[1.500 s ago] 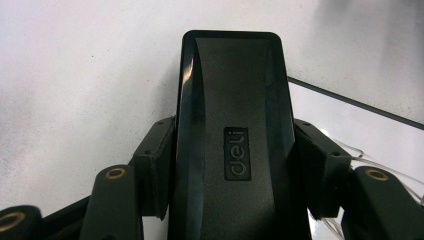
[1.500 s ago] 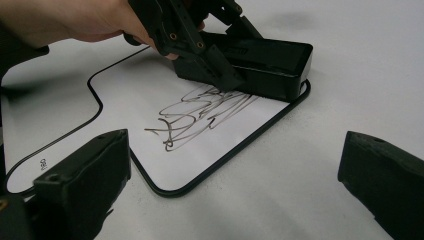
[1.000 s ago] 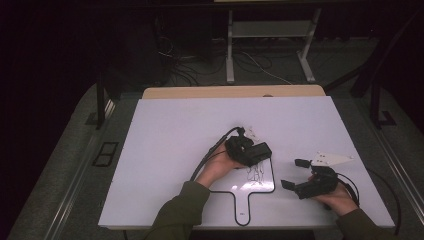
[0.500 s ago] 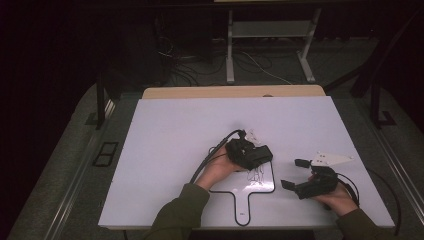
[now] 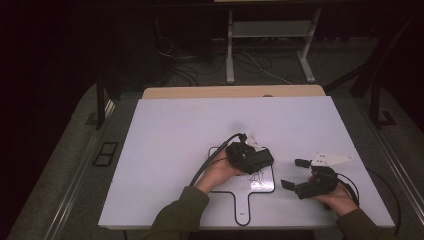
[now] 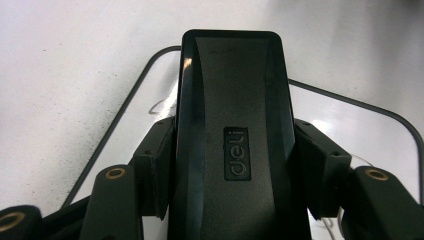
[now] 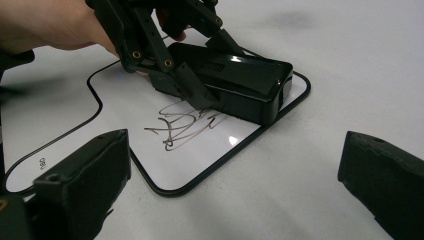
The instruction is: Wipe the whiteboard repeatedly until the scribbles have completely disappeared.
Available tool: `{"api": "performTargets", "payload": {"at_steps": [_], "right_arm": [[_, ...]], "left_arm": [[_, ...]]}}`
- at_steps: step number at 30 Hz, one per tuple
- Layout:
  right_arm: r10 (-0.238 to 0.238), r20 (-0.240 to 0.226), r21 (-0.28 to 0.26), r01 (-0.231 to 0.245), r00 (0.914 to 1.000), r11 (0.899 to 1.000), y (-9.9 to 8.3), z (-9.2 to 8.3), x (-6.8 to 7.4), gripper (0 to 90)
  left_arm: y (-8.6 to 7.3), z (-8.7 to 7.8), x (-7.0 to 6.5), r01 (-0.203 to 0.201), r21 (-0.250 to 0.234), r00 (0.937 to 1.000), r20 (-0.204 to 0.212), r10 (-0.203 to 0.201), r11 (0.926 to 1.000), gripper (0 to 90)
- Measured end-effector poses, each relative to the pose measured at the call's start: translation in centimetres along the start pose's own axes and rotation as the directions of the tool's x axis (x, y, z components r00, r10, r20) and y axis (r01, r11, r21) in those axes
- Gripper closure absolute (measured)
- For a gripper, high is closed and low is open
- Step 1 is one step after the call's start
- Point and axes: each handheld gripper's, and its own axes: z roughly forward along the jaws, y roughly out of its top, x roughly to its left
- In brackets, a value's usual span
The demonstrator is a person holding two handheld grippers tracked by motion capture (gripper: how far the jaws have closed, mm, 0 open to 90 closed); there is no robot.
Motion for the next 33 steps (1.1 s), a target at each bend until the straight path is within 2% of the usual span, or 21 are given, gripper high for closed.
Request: {"api": "performTargets", "payload": {"at_steps": [10, 12, 13, 14, 19, 33], "right_arm": [[0.001, -0.002, -0.001, -0.001, 1.0000, 1.000, 0.0, 0.0, 0.0, 0.0], [0.001, -0.001, -0.001, -0.001, 1.0000, 1.000, 0.0, 0.0, 0.0, 0.0], [0.001, -0.001, -0.002, -0.001, 1.0000, 1.000, 0.0, 0.0, 0.0, 0.0], [0.000, -0.001, -0.001, 0.000, 1.0000, 1.000, 0.0, 0.0, 0.0, 0.0], [0.000, 0.000, -0.001, 0.000, 1.0000, 1.000, 0.0, 0.0, 0.0, 0.0], [-0.001, 0.003, -0.001, 0.001, 1.0000, 1.000, 0.0, 0.0, 0.0, 0.0]], "left_arm": [[-0.2, -0.2, -1.1, -0.010, 0.006, 0.9999, 0.005, 0.010, 0.9999, 39.7], [-0.2, -0.3, -1.3, -0.024, 0.016, 0.9997, 0.008, 0.024, 0.9996, 39.7], [-0.2, -0.2, -1.5, -0.016, 0.009, 0.9998, 0.010, 0.015, 0.9998, 39.7], [-0.2, -0.4, -1.6, -0.033, 0.019, 0.9994, 0.015, 0.032, 0.9993, 39.7], [-0.3, -0.4, -2.2, -0.028, 0.010, 0.9995, 0.017, 0.028, 0.9996, 39.7], [-0.7, -0.8, -4.1, -0.043, 0.033, 0.9981, 0.046, 0.042, 0.9985, 39.7]]}}
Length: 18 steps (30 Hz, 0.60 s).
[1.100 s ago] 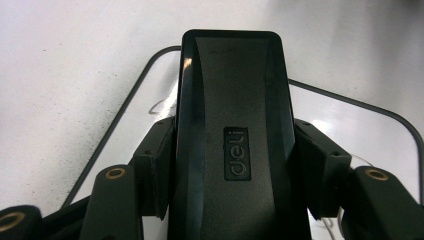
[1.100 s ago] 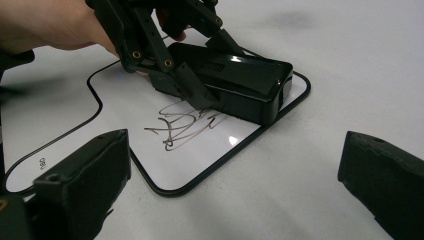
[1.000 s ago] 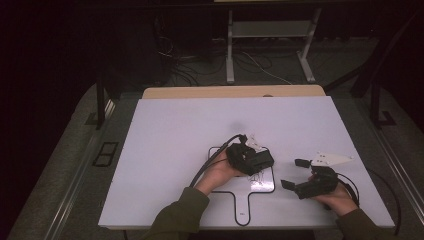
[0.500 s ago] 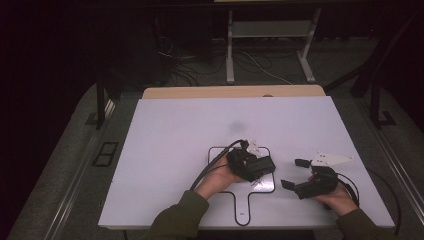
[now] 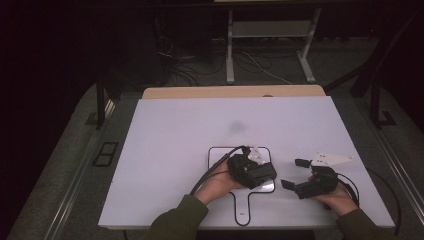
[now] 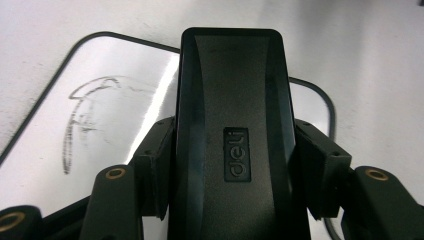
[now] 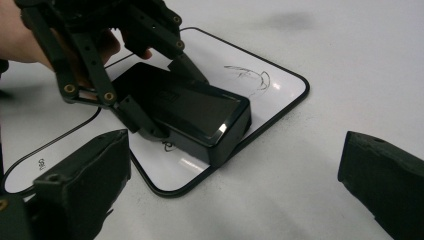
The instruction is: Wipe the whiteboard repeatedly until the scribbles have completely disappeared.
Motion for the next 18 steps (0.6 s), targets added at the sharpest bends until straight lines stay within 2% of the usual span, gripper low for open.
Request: {"api": "performTargets", "payload": {"at_steps": [5, 6, 10, 18], "right_arm": [[0.000, 0.000, 0.002, 0.000, 1.0000, 1.000, 0.00, 0.00, 0.04, 0.0], [0.000, 0.000, 0.002, 0.000, 1.0000, 1.000, 0.00, 0.00, 0.03, 0.0], [0.001, 0.001, 0.002, -0.001, 1.0000, 1.000, 0.00, 0.00, 0.03, 0.0], [0.002, 0.002, 0.001, -0.002, 1.0000, 1.000, 0.01, -0.03, 0.05, 0.0]], "left_arm": [[-0.13, -0.08, -0.69, 0.001, -0.003, 0.9999, 0.011, -0.001, 1.0000, 39.7], [-0.14, -0.15, -0.73, -0.010, 0.005, 0.9999, 0.010, 0.010, 0.9999, 39.7], [-0.11, -0.08, -0.65, 0.000, -0.001, 0.9999, 0.016, 0.001, 1.0000, 39.7], [0.05, -0.01, 0.17, -0.008, 0.007, 1.0000, 0.005, 0.008, 0.9999, 39.7]]}}
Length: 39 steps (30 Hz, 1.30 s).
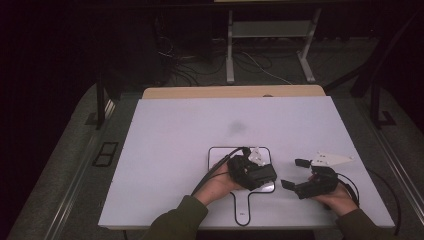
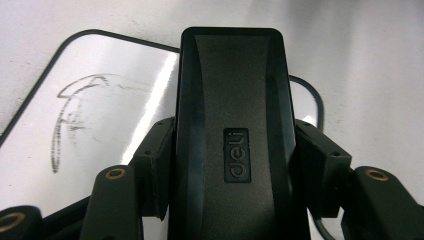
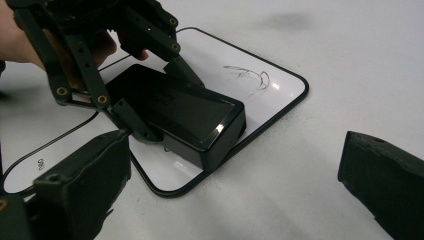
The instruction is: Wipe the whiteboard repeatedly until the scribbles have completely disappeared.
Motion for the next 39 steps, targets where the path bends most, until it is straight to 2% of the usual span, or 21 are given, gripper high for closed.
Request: {"api": "performTargets", "payload": {"at_steps": [8, 10, 12, 13, 16, 22, 24, 27, 29, 30, 31, 32, 34, 37, 38, 39], "right_arm": [[-0.001, 0.002, -0.003, 0.001, 1.0000, 1.000, 0.0, 0.0, -0.1, 0.0], [-0.001, 0.002, -0.003, 0.001, 1.0000, 1.000, 0.0, 0.0, -0.1, 0.0], [-0.001, 0.002, -0.003, 0.001, 1.0000, 1.000, 0.0, 0.0, -0.1, 0.0], [-0.001, 0.002, -0.003, 0.001, 1.0000, 1.000, 0.0, 0.0, -0.1, 0.0], [-0.001, 0.002, -0.003, 0.001, 1.0000, 1.000, 0.0, 0.0, -0.1, 0.0], [-0.002, 0.002, -0.006, 0.002, 1.0000, 1.000, 0.0, -0.1, -0.1, 0.0], [-0.002, 0.002, -0.006, 0.002, 1.0000, 1.000, 0.0, -0.1, -0.1, 0.0], [-0.001, 0.002, -0.005, 0.001, 1.0000, 1.000, 0.0, -0.1, -0.1, 0.0], [-0.003, 0.002, -0.006, 0.003, 1.0000, 1.000, 0.0, -0.1, -0.1, 0.0], [-0.003, 0.002, -0.006, 0.003, 1.0000, 1.000, 0.0, -0.1, -0.1, 0.0], [-0.001, 0.001, -0.008, 0.001, 1.0000, 1.000, 0.0, -0.1, -0.1, 0.0], [-0.001, 0.001, -0.007, 0.001, 1.0000, 1.000, 0.0, -0.2, -0.1, 0.0], [0.000, 0.002, -0.008, 0.000, 1.0000, 1.000, 0.0, -0.2, -0.2, 0.0], [0.001, 0.003, -0.009, -0.001, 1.0000, 1.000, 0.0, -0.2, -0.2, 0.0], [0.000, 0.003, -0.009, 0.000, 1.0000, 1.000, 0.0, -0.2, -0.2, 0.0], [0.000, 0.003, -0.009, 0.000, 1.0000, 1.000, 0.0, -0.2, -0.2, 0.0]], "left_arm": [[0.2, 0.2, 1.3, 0.016, -0.009, 0.9997, -0.020, -0.016, 0.9998, 39.7], [0.3, 0.2, 1.8, 0.004, -0.007, 0.9997, -0.026, -0.004, 1.0000, 39.7], [0.4, 0.3, 2.2, 0.019, -0.012, 0.9995, -0.026, -0.019, 0.9997, 39.6], [0.4, 0.3, 2.4, 0.011, -0.004, 0.9996, -0.025, -0.011, 0.9999, 39.6], [0.5, 0.4, 3.0, 0.027, -0.014, 0.9992, -0.030, -0.027, 0.9995, 39.7], [0.8, 0.6, 4.3, 0.034, -0.011, 0.9986, -0.039, -0.035, 0.9993, 39.6], [0.9, 0.8, 4.9, 0.055, -0.021, 0.9974, -0.046, -0.056, 0.9983, 39.6], [1.0, 0.8, 5.4, 0.054, -0.017, 0.9970, -0.055, -0.055, 0.9984, 39.7], [1.1, 1.0, 5.9, 0.087, -0.029, 0.9938, -0.066, -0.089, 0.9958, 39.7], [1.1, 1.0, 5.9, 0.087, -0.029, 0.9938, -0.066, -0.089, 0.9958, 39.7], [1.1, 0.9, 6.2, 0.071, -0.009, 0.9952, -0.068, -0.071, 0.9974, 39.7], [1.1, 1.0, 6.2, 0.091, -0.029, 0.9932, -0.070, -0.093, 0.9954, 39.7], [1.2, 0.9, 6.6, 0.069, -0.006, 0.9948, -0.074, -0.070, 0.9976, 39.7], [1.3, 1.0, 6.9, 0.088, -0.013, 0.9924, -0.085, -0.089, 0.9960, 39.7], [1.3, 0.9, 7.2, 0.071, 0.006, 0.9938, -0.086, -0.070, 0.9974, 39.6], [1.3, 0.9, 7.3, 0.079, 0.001, 0.9931, -0.087, -0.079, 0.9969, 39.6]]}}
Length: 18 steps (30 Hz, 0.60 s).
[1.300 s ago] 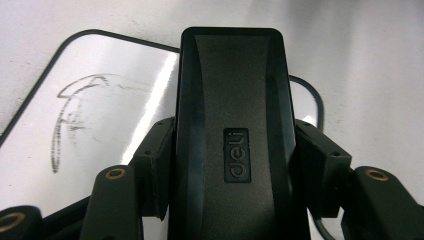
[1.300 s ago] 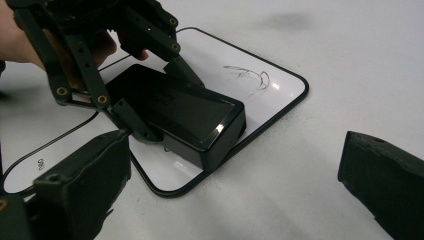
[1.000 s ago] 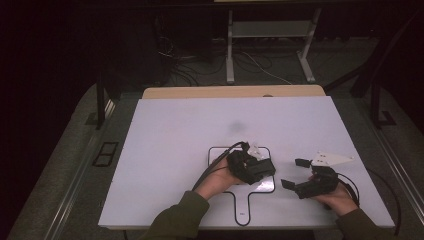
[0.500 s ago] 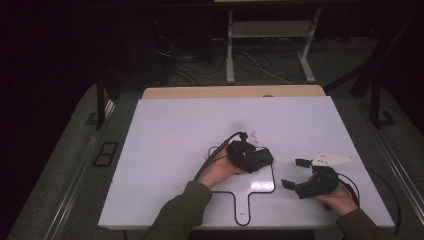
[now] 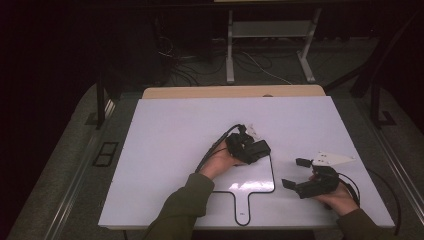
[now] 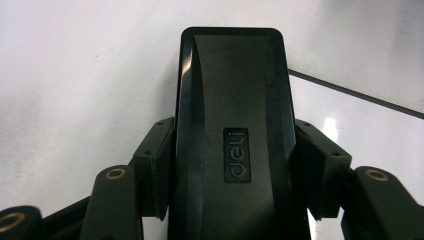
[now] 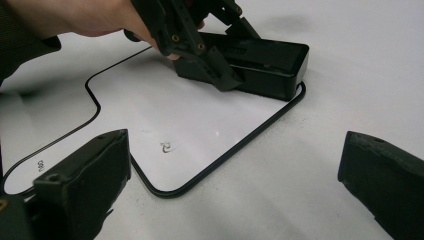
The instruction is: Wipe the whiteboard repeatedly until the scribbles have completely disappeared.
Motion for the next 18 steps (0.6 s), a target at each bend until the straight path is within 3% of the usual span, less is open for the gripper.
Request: {"api": "performTargets", "payload": {"at_steps": [1, 2, 3, 9, 13, 14, 18], "right_arm": [[0.000, 0.000, 0.000, 0.000, 1.0000, 1.000, 0.0, 0.0, 0.0, 0.0], [0.000, 0.000, 0.000, 0.000, 1.0000, 1.000, 0.0, 0.0, 0.0, 0.0], [0.001, 0.000, 0.000, -0.001, 1.0000, 1.000, 0.0, 0.0, 0.0, 0.0], [-0.001, -0.001, 0.000, 0.001, 1.0000, 1.000, 0.0, 0.0, 0.0, 0.0], [0.001, 0.000, -0.001, -0.001, 1.0000, 1.000, 0.0, -0.1, -0.1, 0.0], [0.001, 0.000, -0.001, -0.001, 1.0000, 1.000, 0.0, -0.1, -0.1, 0.0], [0.002, 0.000, -0.001, -0.002, 1.0000, 1.000, 0.0, -0.1, -0.1, 0.0]], "left_arm": [[0.0, 0.2, -0.1, 0.034, -0.029, 0.9994, -0.006, -0.034, 0.9990, 39.7], [0.0, 0.0, 0.2, 0.002, 0.002, 1.0000, -0.008, -0.002, 1.0000, 39.7], [0.0, 0.0, 0.4, 0.001, 0.000, 0.9999, -0.014, -0.001, 1.0000, 39.7], [-0.2, 0.0, 1.0, 0.033, -0.017, 0.9989, -0.033, -0.034, 0.9993, 39.6], [-0.4, -0.2, 1.6, 0.023, -0.012, 0.9976, -0.064, -0.024, 0.9997, 39.7], [-0.5, -0.2, 1.6, 0.049, -0.023, 0.9960, -0.074, -0.050, 0.9986, 39.7], [-0.6, -0.3, 1.9, 0.060, -0.026, 0.9952, -0.077, -0.062, 0.9979, 39.6]]}}
